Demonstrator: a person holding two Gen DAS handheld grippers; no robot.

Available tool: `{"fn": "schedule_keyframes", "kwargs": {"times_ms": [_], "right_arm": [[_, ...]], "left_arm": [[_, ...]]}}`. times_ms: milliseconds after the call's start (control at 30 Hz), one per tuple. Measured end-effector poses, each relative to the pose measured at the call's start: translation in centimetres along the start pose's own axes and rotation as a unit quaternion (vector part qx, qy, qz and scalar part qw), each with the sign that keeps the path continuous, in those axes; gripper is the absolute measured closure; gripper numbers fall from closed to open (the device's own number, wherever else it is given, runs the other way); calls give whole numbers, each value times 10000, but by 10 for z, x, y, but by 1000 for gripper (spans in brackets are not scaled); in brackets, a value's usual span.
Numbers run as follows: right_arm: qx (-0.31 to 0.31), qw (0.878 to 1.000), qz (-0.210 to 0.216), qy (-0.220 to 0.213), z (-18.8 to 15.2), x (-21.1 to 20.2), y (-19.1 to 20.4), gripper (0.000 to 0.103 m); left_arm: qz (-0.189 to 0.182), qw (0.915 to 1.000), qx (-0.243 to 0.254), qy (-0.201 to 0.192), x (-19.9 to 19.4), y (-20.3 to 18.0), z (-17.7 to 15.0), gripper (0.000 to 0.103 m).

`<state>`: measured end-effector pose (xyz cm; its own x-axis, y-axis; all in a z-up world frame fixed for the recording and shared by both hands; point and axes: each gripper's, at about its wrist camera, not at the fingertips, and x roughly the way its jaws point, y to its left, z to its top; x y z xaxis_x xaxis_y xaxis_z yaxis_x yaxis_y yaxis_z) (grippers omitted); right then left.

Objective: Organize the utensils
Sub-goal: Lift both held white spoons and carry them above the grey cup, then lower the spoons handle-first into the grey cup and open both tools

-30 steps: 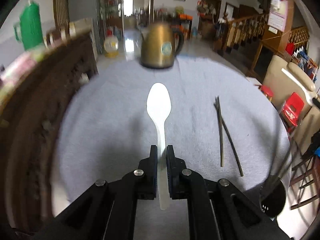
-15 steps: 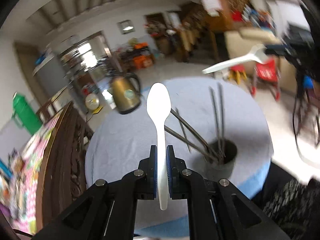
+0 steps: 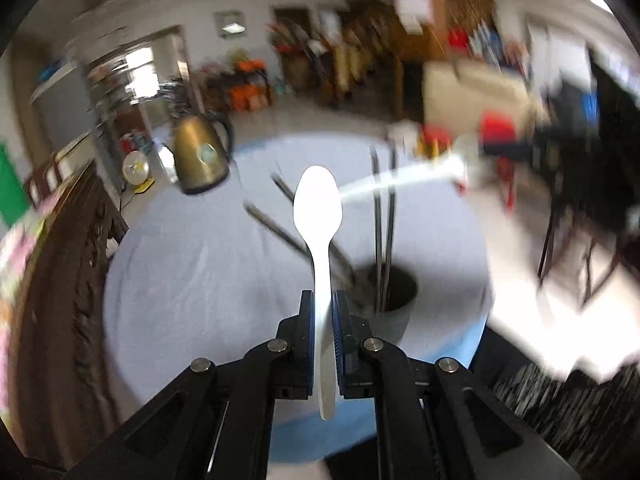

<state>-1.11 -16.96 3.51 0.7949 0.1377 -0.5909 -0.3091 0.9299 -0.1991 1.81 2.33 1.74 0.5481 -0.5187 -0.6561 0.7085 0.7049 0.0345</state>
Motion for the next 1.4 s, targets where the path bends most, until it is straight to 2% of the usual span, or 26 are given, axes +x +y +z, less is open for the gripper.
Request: {"fn": "schedule_keyframes", "kwargs": {"times_ms": [67,133,200,333,500,733,800,833,900,933,1000,1167,1233,1400], "right_arm": [[1018,9941,362,-112,-3,9,-14,100],[2013,9766,746,-120,-11,25,-24,100],[2611,9613,869,-115,-22,42,-24,100],[3369,9360,1022,-35,-40,66,-18,100],[3685,9230,1078,242,-52,90,-9,99],[3794,9201,898,374,-64,94,-1,99],[4084,9093,738,315,-76,90,-2,99],[4337,8984,627,298,-83,90,-5,99],[4632,8842,536,267,-90,91,-8,99],[4704,8806,509,262,-92,91,-8,99],[4759,8778,470,269,-92,92,-7,99],[4569,8873,501,380,-89,95,3,99],[4492,8912,458,426,-88,96,6,96],[4385,8960,514,483,-88,95,10,96]], "left_arm": [[-56,9971,-589,-471,-5,9,6,95],[-309,9905,-1140,-700,-1,10,8,95],[-453,9858,-1408,-793,8,4,8,94],[-768,9750,-1896,-873,32,-5,6,94],[-866,9654,-2379,-619,69,-3,-1,94],[-673,9591,-2655,-712,80,-8,-16,94],[-607,9584,-2692,-726,82,-10,-20,94],[-546,9591,-2676,-739,83,-13,-22,94],[-398,9599,-2661,-784,85,-17,-26,94],[-347,9593,-2688,-796,86,-18,-27,94],[-209,9598,-2681,-805,88,-19,-29,94],[73,9626,-2607,-737,94,-20,-32,94],[94,9624,-2621,-710,95,-17,-33,94],[11,9624,-2648,-599,100,-14,-37,94]]}}
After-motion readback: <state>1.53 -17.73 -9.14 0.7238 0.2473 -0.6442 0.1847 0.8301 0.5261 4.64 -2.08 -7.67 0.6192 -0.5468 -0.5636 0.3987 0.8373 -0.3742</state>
